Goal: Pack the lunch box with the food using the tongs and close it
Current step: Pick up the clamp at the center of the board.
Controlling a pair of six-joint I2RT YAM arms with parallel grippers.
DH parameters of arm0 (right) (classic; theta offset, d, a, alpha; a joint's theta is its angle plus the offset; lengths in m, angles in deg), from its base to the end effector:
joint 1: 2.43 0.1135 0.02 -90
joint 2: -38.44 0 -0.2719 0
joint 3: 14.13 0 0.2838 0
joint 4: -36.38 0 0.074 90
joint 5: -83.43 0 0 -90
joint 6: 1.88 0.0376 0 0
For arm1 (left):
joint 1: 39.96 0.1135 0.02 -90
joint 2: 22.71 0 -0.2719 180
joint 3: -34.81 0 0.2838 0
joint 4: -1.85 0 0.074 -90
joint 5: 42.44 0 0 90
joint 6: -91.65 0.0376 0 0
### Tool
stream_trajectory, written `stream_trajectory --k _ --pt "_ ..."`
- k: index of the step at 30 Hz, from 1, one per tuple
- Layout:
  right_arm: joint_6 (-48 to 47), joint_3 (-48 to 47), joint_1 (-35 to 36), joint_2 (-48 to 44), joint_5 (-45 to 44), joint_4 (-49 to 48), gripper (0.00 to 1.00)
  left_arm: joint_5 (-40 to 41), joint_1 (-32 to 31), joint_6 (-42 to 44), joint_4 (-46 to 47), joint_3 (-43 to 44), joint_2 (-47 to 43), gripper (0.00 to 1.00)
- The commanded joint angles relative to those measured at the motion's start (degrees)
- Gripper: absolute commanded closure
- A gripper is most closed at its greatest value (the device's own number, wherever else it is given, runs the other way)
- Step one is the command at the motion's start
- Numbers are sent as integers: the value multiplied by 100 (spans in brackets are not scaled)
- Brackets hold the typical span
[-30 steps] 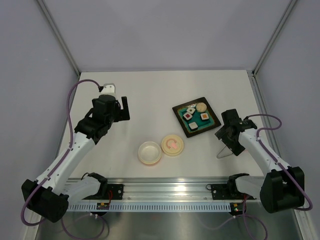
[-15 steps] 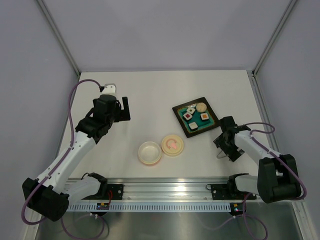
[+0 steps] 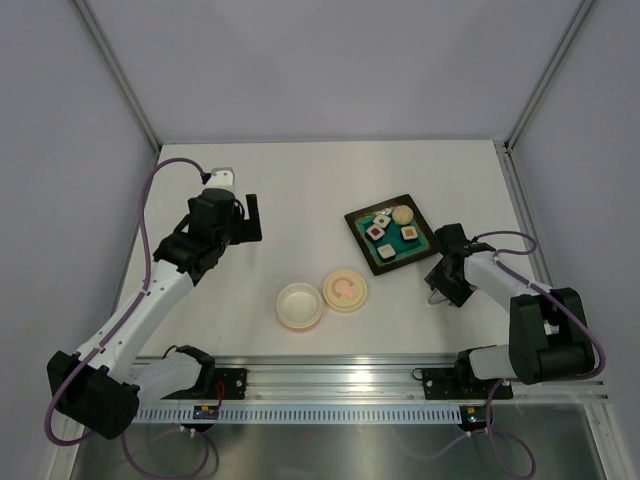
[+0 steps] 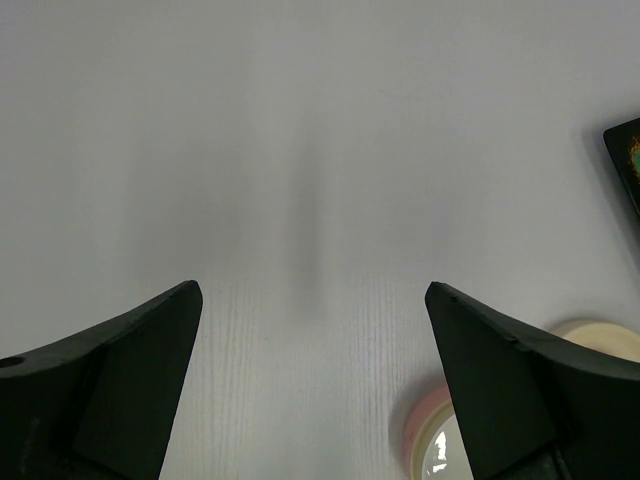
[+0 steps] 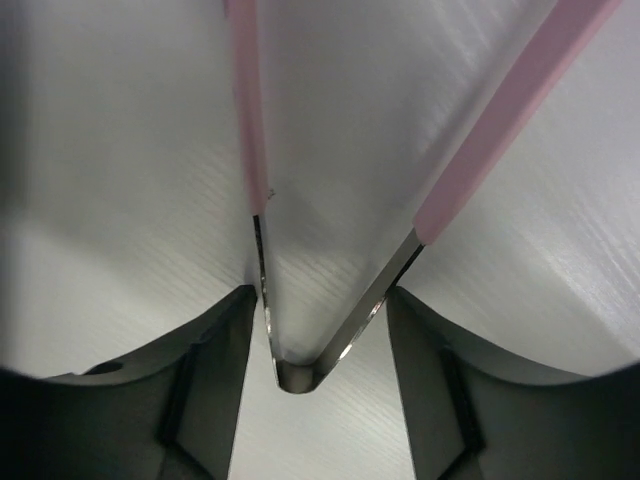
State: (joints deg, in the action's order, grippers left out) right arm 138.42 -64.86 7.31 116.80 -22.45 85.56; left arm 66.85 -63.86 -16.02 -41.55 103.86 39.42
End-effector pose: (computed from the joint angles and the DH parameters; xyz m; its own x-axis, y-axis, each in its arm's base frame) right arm 0.2400 0.0308 0.1409 -0.6908 0.6323 -0.3507 0.6737 0.7390 0.0054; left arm 0.2452 -0.0951 0.3230 -0.5603 -0.0651 -0.8257 -0.0320 0.9979 -0.0569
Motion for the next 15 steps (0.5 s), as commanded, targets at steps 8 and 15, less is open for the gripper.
stream_trajectory --k 8,15 --pt "-1092 -392 160 319 419 -252 47 -74 -18 -61 132 99 36 1" --pt "-891 -630 415 530 7 65 22 -101 -9 -79 141 91 45 1"
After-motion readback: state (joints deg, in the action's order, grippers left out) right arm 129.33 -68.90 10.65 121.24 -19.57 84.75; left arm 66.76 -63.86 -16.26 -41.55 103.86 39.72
